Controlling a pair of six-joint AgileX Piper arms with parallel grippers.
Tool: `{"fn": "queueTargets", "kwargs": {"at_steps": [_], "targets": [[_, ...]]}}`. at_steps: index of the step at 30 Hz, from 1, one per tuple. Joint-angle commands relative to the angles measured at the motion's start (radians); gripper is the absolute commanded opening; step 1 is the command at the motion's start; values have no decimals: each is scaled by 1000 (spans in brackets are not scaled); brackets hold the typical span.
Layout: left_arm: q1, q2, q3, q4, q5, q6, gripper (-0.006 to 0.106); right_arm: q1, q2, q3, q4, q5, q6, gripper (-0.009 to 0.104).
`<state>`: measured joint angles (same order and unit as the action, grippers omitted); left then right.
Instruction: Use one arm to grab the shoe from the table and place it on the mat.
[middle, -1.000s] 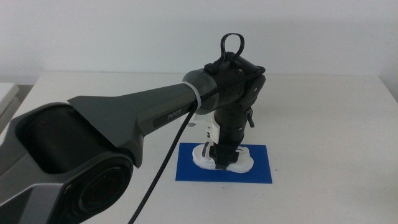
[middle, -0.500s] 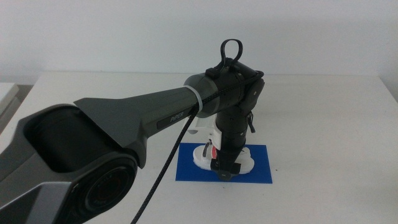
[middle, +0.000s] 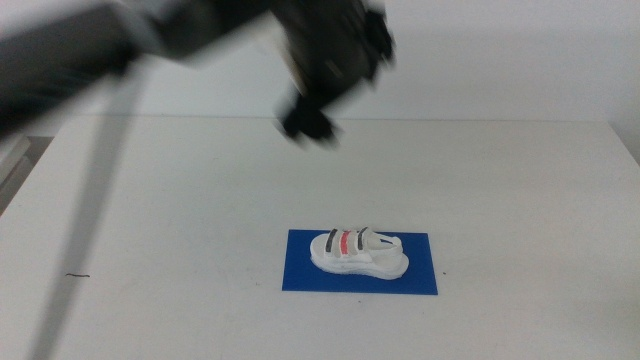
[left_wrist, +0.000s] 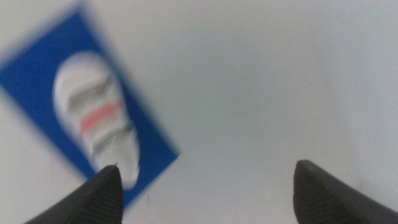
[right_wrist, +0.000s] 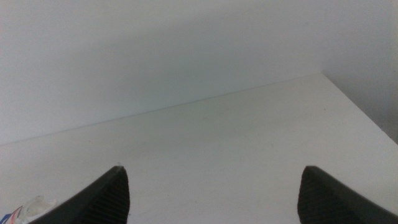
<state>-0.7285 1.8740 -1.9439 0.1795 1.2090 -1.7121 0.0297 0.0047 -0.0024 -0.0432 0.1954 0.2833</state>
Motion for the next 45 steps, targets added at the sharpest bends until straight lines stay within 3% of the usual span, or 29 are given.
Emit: {"fn": "queueTargets", "kwargs": {"at_steps": [1, 4, 11, 18, 20, 26, 30, 37, 45], "targets": [[10, -148, -2, 141, 12, 276, 94, 2, -5, 2, -6, -10, -2, 79], [10, -299, -2, 281, 12, 650, 94, 2, -5, 2, -6, -10, -2, 79], [10, -590, 58, 247, 12, 1341, 94, 2, -5, 2, -6, -10, -2, 79], [18, -851, 371, 279, 5, 1410, 94, 2, -5, 2, -6, -10, -2, 79], [58, -934, 528, 280, -143, 1473, 94, 2, -5, 2, -6, -10, -2, 79], [374, -1238, 1116, -33, -769, 1678, 94, 2, -5, 2, -6, -10, -2, 79], [568, -1381, 1433, -227, -1041, 1758, 94, 2, -5, 2, -6, -10, -2, 79], [616, -1684, 1805, -222, -1197, 1728, 94, 2, -5, 2, -6, -10, -2, 79], [617, -1874, 1902, -259, -1130, 1730, 94, 2, -5, 2, -6, -10, -2, 79]]}}
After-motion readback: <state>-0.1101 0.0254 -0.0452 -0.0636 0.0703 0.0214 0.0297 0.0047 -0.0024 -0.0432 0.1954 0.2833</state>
